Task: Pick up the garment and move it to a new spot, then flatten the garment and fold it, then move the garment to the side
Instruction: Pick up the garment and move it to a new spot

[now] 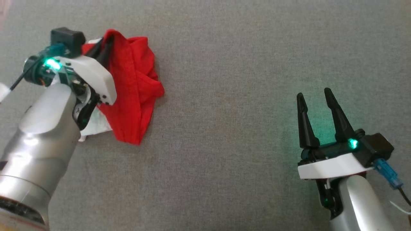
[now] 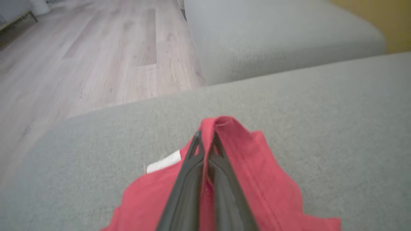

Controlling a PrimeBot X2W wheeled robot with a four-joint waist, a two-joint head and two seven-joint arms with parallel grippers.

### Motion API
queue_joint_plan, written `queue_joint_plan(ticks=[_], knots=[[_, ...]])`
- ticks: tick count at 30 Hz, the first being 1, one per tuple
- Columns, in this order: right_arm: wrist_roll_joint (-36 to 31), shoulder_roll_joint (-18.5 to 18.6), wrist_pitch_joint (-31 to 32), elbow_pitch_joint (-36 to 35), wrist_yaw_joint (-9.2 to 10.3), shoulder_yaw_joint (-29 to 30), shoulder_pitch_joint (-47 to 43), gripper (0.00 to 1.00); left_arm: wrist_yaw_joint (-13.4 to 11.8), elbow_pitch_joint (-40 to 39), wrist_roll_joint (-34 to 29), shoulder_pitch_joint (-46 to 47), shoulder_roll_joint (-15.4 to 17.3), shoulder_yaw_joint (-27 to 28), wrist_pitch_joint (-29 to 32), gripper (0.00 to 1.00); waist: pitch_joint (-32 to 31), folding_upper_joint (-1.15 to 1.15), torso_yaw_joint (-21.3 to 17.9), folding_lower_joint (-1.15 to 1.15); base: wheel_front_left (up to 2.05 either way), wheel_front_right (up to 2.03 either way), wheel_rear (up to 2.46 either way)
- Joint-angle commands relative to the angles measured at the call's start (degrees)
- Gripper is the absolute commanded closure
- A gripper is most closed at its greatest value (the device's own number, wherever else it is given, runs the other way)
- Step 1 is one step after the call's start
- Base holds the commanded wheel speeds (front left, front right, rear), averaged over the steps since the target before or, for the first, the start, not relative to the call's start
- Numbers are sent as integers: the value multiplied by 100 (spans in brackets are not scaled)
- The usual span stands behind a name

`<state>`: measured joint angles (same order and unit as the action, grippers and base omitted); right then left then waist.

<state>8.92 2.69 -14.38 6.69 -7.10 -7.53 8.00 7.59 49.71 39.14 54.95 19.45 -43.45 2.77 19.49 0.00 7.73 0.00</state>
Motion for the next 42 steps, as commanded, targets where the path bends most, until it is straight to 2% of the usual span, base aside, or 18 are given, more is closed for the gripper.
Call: queue_joint_plan(ticks=[1, 9, 12, 17, 23, 35, 42], knots=[[7, 19, -61, -142, -39, -124, 66, 0, -10, -67, 102, 384, 291, 214, -271, 100, -134, 0, 12, 0, 0, 0, 0], [131, 19, -62, -94, -39, -90, -82, 0, -22, -490, 159, 735, 301, 492, -1560, 100, -646, 0, 82, 0, 0, 0, 0], [194, 19, -62, -69, -39, -78, -153, 0, -190, -975, 132, 861, 309, 749, -1722, 100, -826, 0, 115, 0, 0, 0, 0], [346, 19, -62, -84, -39, -138, -194, 0, -497, -1877, 137, 897, 338, 1160, -1767, 100, -1030, 0, 29, 0, 0, 0, 0], [535, 19, -62, -122, -39, -180, -194, 0, -727, -2798, -94, 896, 482, 1156, -1767, 100, -1128, 0, -266, 0, 0, 0, 0], [638, 19, -62, -107, -39, -71, -263, 0, -993, -4156, -428, 897, 635, 1019, -1689, 100, -1406, 0, -758, 0, 0, 0, 0], [680, 19, -62, -141, -39, -154, -264, 0, -1100, -4544, -443, 959, 883, 938, -1104, 100, -1404, 0, -1034, 0, 0, 0, 0]])
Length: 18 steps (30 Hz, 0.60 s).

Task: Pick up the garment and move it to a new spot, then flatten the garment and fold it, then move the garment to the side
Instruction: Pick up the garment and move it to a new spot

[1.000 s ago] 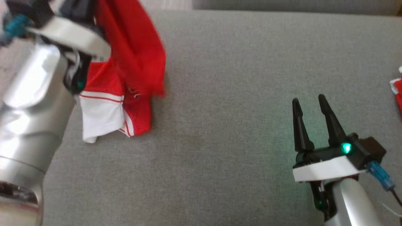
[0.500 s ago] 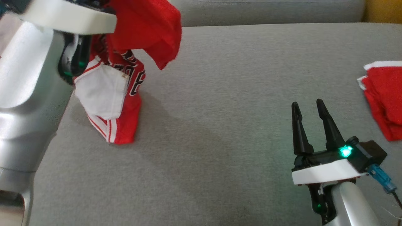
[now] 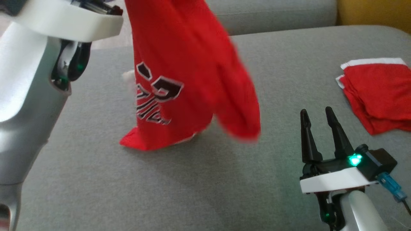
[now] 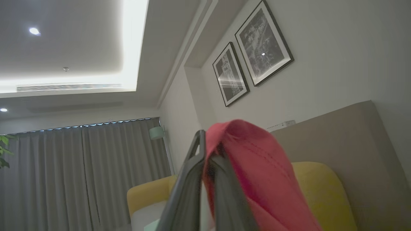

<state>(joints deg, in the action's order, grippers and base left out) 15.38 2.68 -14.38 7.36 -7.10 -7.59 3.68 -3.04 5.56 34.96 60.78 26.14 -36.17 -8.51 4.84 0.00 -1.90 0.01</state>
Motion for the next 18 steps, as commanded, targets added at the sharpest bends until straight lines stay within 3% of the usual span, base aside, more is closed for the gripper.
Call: queue_joint_plan(ticks=[1, 10, 18], knots=[[53, 20, -62, -219, -39, -165, 187, 0, -36, -116, -26, 380, 211, 176, 86, 100, 107, 0, -137, -1, 0, 0, 0], [354, 20, -62, -347, -39, -492, 547, 0, 163, 399, -266, 756, -65, -324, 408, 100, 892, 0, -1183, -1, 0, 0, 0], [766, 20, -62, -441, -39, -925, 752, 0, 469, 1857, -618, 1577, -340, -605, 311, 100, 1519, 0, -2152, -1, 0, 0, 0]])
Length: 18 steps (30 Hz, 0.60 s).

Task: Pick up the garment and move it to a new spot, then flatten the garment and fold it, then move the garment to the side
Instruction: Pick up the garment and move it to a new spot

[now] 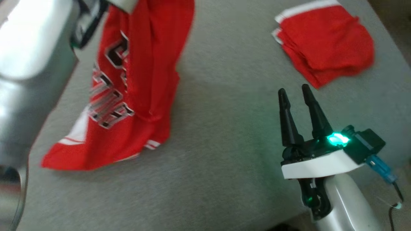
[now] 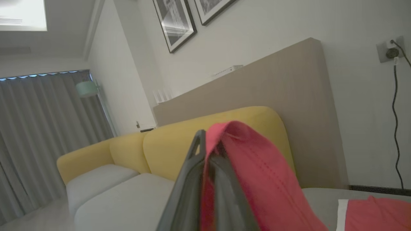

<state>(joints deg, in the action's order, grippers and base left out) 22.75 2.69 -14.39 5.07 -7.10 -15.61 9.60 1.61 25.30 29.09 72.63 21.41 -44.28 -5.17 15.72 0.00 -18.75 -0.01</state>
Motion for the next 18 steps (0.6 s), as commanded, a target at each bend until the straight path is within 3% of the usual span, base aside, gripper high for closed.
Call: queue_joint_plan(ticks=[1, 2, 3, 10, 18], knots=[[68, 19, -61, -224, -39, -160, 169, 0, 33, 120, -45, 505, 79, 197, -45, 100, 494, 0, -547, 1, 0, 0, 0], [97, 19, -61, -236, -39, -181, 177, 0, 48, 368, -58, 606, 12, 187, -69, 64, 540, 0, -594, 1, 0, 0, 0], [122, 19, -61, -250, -39, -203, 185, 0, 49, 628, -64, 699, -58, 174, -52, 0, 593, 0, -633, 1, 0, 0, 0], [156, 19, -61, -283, -39, -297, 235, 0, 333, 1768, -113, 981, -404, -122, -44, 0, 729, 0, -624, 1, 0, 0, 0], [-34, 19, -61, -242, -39, -176, 291, 0, 493, 2321, 87, 890, -522, -172, -532, 0, 605, 0, -113, 1, 0, 0, 0]])
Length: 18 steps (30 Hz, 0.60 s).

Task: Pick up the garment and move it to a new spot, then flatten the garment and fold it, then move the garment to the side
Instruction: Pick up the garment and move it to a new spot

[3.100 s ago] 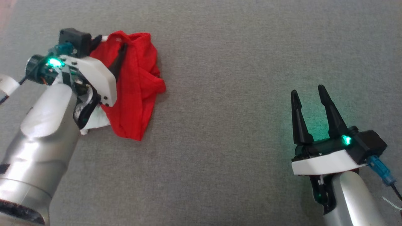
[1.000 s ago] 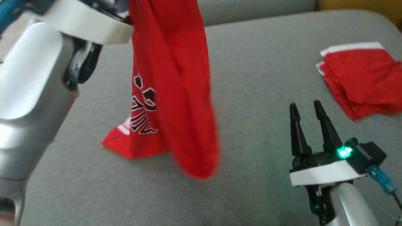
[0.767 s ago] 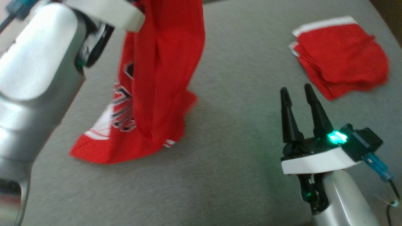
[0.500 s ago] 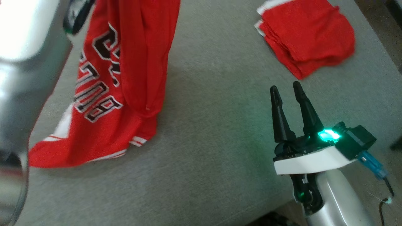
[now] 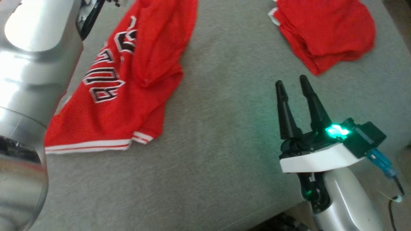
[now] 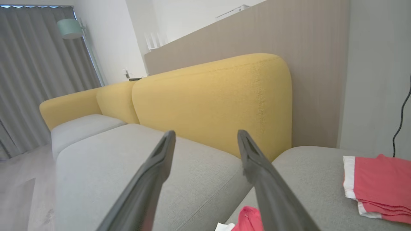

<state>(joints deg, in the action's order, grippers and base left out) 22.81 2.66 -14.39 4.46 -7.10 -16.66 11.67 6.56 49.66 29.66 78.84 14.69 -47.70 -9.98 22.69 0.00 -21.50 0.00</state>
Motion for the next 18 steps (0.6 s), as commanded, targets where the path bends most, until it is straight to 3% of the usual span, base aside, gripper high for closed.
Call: queue_joint_plan(ticks=[1, 9, 18], knots=[[-82, 21, -61, -167, -39, -25, 79, 0, 2, -84, 65, 215, 156, 188, -111, 0, -140, 0, 261, 0, 0, 0, 0], [-464, 21, -61, -41, -39, 426, -51, 0, -181, -335, 408, -853, 375, 498, -450, 0, -709, 0, 1163, 0, 0, 0, 0], [-900, 21, -61, 107, -39, 886, -428, 0, -925, -1998, 667, -3178, 777, 1324, -499, 0, -1328, 0, 2142, 0, 0, 0, 0]])
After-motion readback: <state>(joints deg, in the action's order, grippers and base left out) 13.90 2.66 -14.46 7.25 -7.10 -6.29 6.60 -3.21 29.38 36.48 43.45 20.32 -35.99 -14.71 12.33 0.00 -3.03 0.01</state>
